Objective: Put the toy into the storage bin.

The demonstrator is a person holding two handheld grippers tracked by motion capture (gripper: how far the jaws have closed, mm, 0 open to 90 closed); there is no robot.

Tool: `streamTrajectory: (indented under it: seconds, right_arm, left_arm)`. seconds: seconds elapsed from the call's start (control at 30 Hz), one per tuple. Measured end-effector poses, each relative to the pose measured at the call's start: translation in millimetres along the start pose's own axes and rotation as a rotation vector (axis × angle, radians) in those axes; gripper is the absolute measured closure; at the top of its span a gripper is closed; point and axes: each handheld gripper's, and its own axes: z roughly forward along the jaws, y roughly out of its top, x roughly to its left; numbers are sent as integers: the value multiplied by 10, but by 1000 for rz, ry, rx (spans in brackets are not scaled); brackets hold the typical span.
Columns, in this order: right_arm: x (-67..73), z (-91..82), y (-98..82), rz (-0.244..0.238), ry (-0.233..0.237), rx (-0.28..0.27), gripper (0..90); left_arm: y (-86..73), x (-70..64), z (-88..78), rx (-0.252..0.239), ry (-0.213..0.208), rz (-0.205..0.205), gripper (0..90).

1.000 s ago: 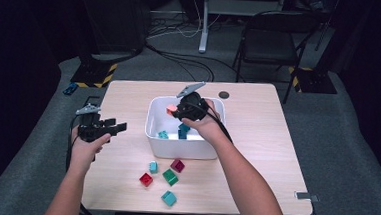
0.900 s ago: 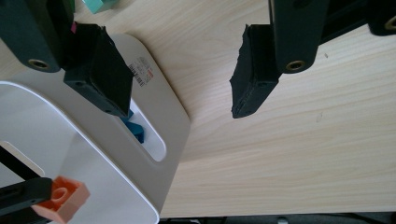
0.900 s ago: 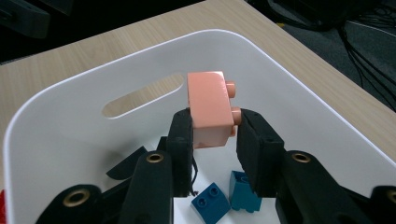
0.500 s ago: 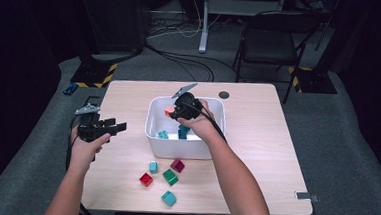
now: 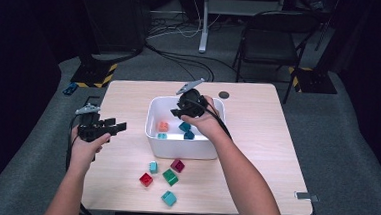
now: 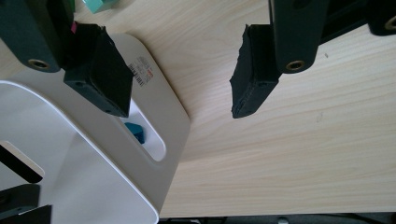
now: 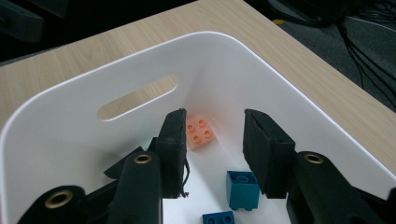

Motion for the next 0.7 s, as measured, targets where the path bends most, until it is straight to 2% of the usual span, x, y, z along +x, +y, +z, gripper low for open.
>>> streamTrajectory:
  seconds: [0.37, 0.57, 0.7]
  right_arm:
    - [171, -406, 12, -32, 21, -48, 569]
    - [352, -589, -69, -54, 55, -68, 548]
    - [465, -687, -146, -67, 62, -71, 536]
  left_arm:
    - [-4, 8, -2, 4, 3, -1, 385]
    - [-3, 8, -7, 0, 5, 2, 385]
    - [-8, 5, 1, 3, 6, -1, 385]
